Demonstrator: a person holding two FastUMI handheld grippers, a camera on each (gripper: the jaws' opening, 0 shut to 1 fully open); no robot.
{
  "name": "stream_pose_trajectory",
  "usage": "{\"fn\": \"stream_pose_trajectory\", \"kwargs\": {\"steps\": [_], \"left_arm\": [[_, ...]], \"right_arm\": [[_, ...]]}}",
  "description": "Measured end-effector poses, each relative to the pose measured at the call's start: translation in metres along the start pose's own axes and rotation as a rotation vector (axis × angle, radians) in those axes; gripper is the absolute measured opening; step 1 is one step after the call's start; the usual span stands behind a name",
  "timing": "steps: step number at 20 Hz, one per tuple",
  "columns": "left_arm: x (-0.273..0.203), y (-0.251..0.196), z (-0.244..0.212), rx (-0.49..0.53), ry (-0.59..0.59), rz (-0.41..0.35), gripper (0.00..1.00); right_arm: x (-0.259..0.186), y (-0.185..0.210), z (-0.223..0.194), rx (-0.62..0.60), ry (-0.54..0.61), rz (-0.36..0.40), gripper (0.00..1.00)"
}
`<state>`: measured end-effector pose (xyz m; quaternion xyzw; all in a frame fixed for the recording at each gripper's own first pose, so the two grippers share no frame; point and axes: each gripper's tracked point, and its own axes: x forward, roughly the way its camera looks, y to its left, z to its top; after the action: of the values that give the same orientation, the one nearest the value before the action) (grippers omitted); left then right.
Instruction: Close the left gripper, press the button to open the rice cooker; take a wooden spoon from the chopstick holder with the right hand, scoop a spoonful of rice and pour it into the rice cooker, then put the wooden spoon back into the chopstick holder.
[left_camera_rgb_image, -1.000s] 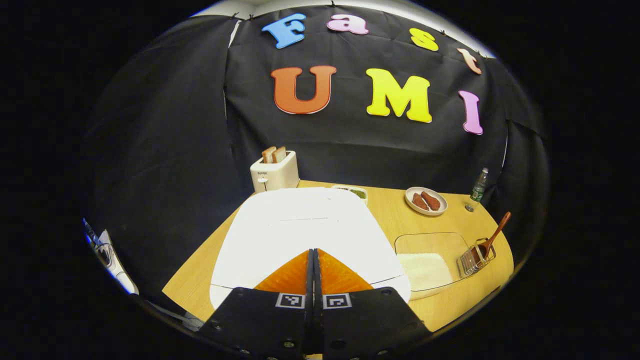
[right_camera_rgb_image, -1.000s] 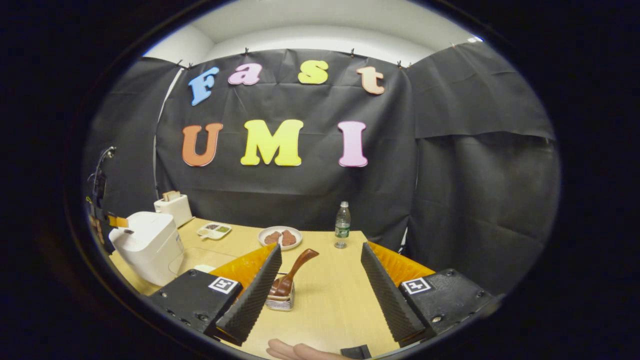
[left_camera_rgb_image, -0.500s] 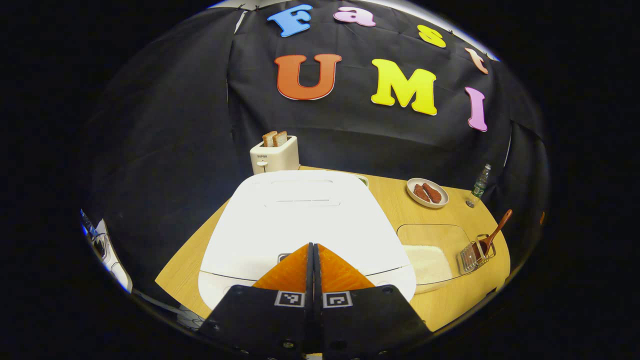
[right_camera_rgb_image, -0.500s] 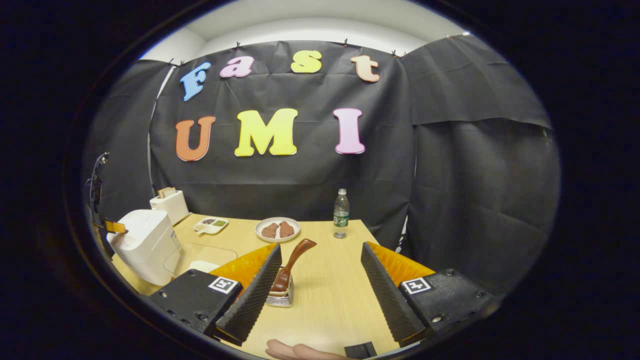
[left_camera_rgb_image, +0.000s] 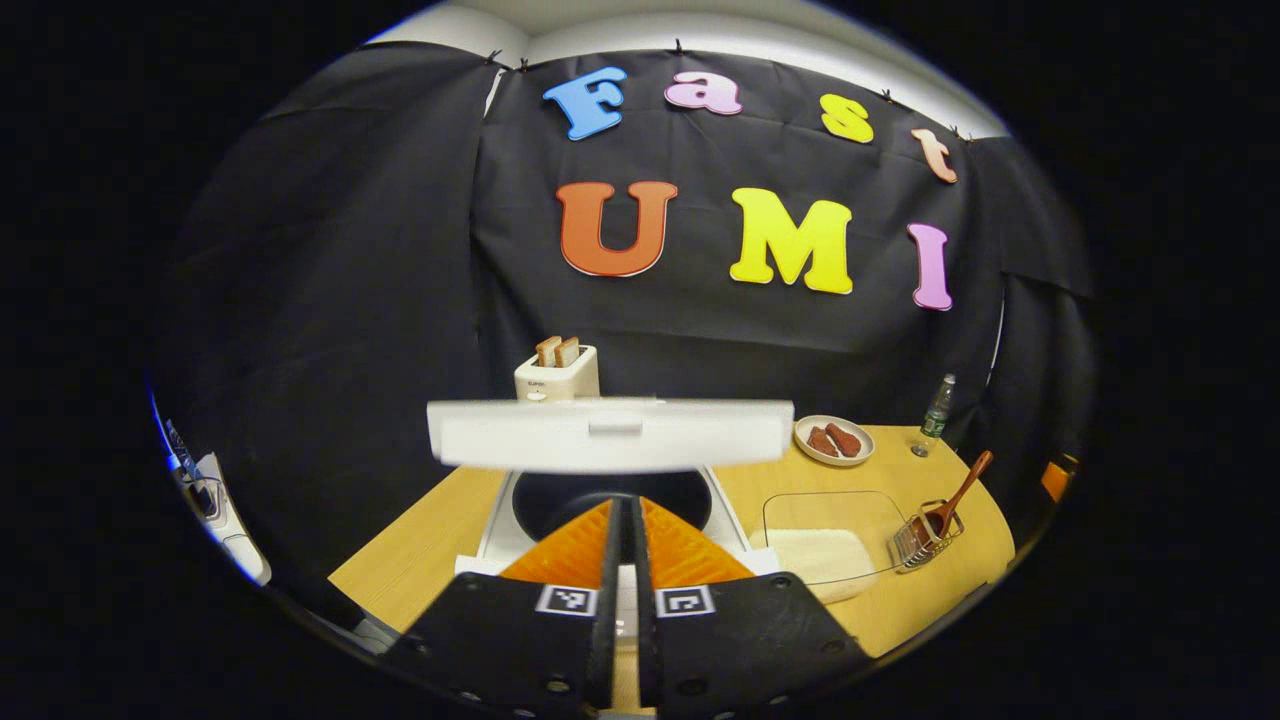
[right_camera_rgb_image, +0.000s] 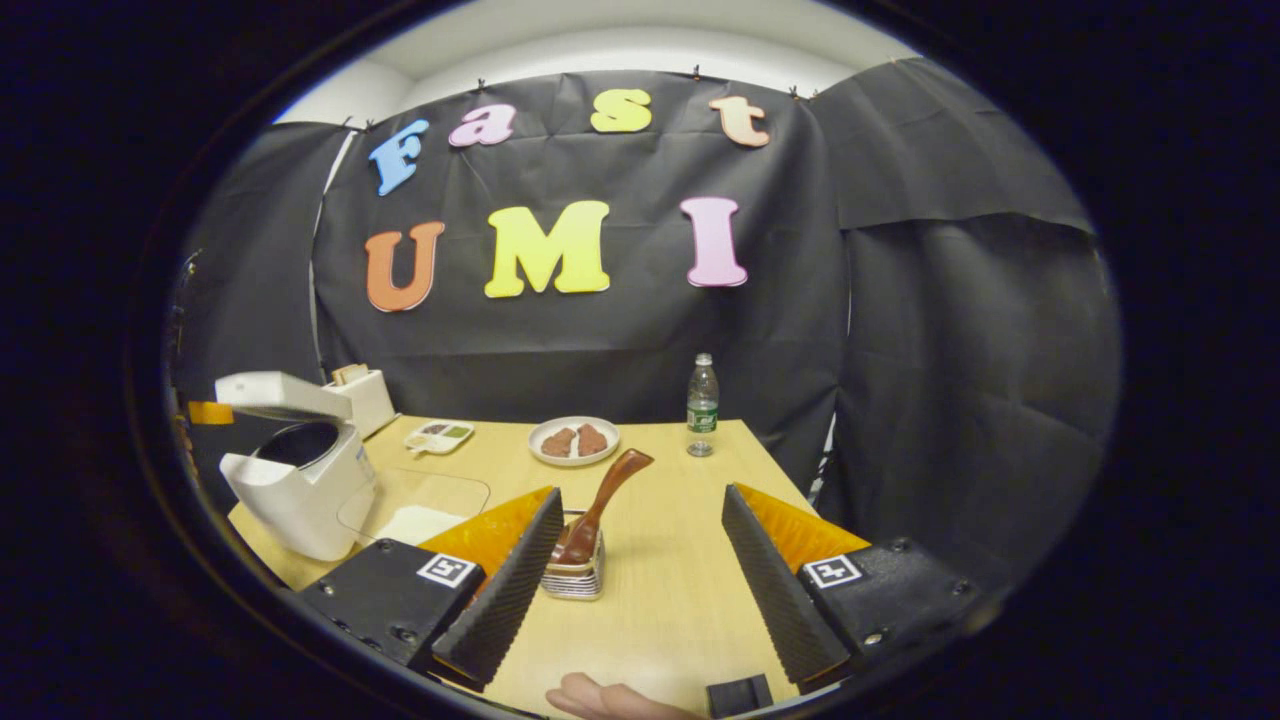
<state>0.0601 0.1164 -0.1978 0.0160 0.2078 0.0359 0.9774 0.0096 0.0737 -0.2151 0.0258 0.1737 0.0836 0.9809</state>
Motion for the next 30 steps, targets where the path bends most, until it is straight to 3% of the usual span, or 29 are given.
{"fn": "stream_pose_trajectory", "kwargs": {"steps": [2, 3, 4, 5, 6, 17, 18, 20, 24, 27, 28, 30], "left_arm": [[-0.022, 0.001, 0.012, 0.038, -0.061, 0.015, 0.37], [-0.031, 0.004, 0.018, 0.050, -0.089, 0.031, 0.43], [-0.041, 0.005, 0.023, 0.055, -0.115, 0.040, 0.61], [-0.050, 0.005, 0.025, 0.056, -0.136, 0.048, 0.65], [-0.060, 0.006, 0.029, 0.058, -0.153, 0.056, 0.95], [-0.138, 0.009, 0.044, 0.019, -0.315, 0.052, 0.96], [-0.146, 0.009, 0.037, 0.010, -0.316, 0.047, 0.96], [-0.151, 0.002, 0.027, 0.010, -0.285, 0.015, 0.96], [-0.156, 0.001, 0.026, 0.007, -0.290, -0.013, 0.95], [-0.155, 0.003, 0.021, -0.004, -0.279, -0.016, 0.95], [-0.156, 0.004, 0.021, -0.006, -0.275, -0.016, 0.95], [-0.162, -0.001, 0.021, -0.003, -0.290, -0.040, 0.95]], "right_arm": [[0.001, 0.005, -0.004, -0.002, 0.005, 0.011, 1.00], [0.003, 0.007, -0.005, -0.008, 0.007, 0.016, 1.00], [0.005, 0.008, -0.008, -0.013, 0.008, 0.018, 1.00], [0.007, 0.009, -0.010, -0.013, 0.009, 0.019, 1.00], [0.009, 0.010, -0.013, -0.008, 0.010, 0.022, 1.00], [0.090, 0.019, -0.051, 0.178, 0.075, 0.082, 1.00], [0.116, 0.032, -0.060, 0.257, 0.106, 0.143, 1.00], [0.129, 0.040, -0.061, 0.289, 0.113, 0.179, 1.00], [0.160, 0.038, -0.069, 0.311, 0.131, 0.153, 1.00], [0.171, 0.052, -0.078, 0.336, 0.168, 0.182, 0.87], [0.176, 0.054, -0.078, 0.359, 0.169, 0.184, 0.88], [0.183, 0.063, -0.086, 0.386, 0.201, 0.215, 0.56]]}}
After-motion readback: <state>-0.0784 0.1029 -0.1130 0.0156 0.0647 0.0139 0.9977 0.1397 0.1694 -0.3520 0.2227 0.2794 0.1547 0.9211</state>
